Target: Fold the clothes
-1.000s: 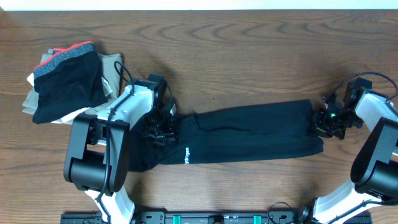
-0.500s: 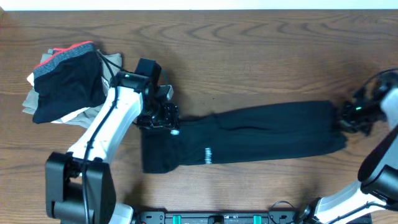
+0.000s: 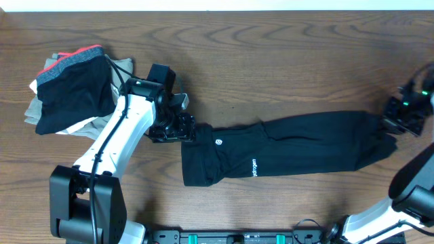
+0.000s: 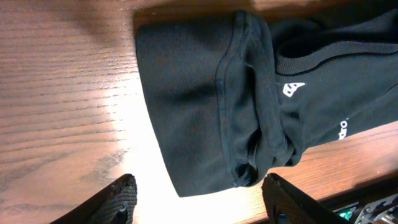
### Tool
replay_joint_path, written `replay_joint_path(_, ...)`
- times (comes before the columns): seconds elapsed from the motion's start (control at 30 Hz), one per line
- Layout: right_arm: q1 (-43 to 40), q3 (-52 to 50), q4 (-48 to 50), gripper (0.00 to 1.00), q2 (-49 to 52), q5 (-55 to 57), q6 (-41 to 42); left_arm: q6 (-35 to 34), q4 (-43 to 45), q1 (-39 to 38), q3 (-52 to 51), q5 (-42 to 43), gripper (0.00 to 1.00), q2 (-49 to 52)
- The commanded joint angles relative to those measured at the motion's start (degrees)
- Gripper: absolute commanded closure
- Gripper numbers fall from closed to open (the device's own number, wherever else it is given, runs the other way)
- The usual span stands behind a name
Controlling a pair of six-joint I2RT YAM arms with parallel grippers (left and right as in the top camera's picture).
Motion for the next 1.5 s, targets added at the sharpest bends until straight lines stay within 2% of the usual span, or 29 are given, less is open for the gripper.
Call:
replay_joint_path(0.0, 6.21, 1.16, -1.62, 0.99, -1.84, -0.79, -1.36, 0.11, -0.31, -0.02, 0.59, -0.48, 0.33, 0.17)
replay_joint_path(0.5, 31.26, -0.33, -5.42, 0.99, -1.84, -0.15, -0.28, 0.11, -0.28, -0.02, 0.59, -0.50, 0.33, 0.17)
replay_joint_path(0.67, 36.44, -1.18, -5.07, 0.99, -1.84, 1.16, 1.73, 0.11, -0.28, -0.02, 0.59, -0.48, 0.33, 0.17)
replay_joint_path(1.0, 41.27, -1.22, -4.68, 0.99, -1.81, 1.31, 2.12, 0.11, -0.31, -0.02, 0.59, -0.48, 0.33, 0.17)
replay_joint_path(1.07, 42.23, -1.22, -4.70, 0.93, -1.81, 1.31, 2.12, 0.11, -0.31, -0.02, 0.59, -0.48, 0.33, 0.17)
replay_joint_path(1.13, 43.34, -1.22, -4.72, 0.78, -1.81, 1.31, 2.10, 0.11, -0.31, -0.02, 0.59, -0.48, 0.33, 0.17)
replay_joint_path(1.27, 44.65, -1.22, -4.72, 0.68, -1.81, 1.31, 2.10, 0.11, -0.31, -0.02, 0.59, -0.48, 0.33, 0.17)
replay_joint_path(1.47, 44.61, -1.22, -4.68, 0.69, -1.81, 2.80, 2.14, 0.13, -0.28, -0.02, 0.55, -0.48, 0.33, 0.17)
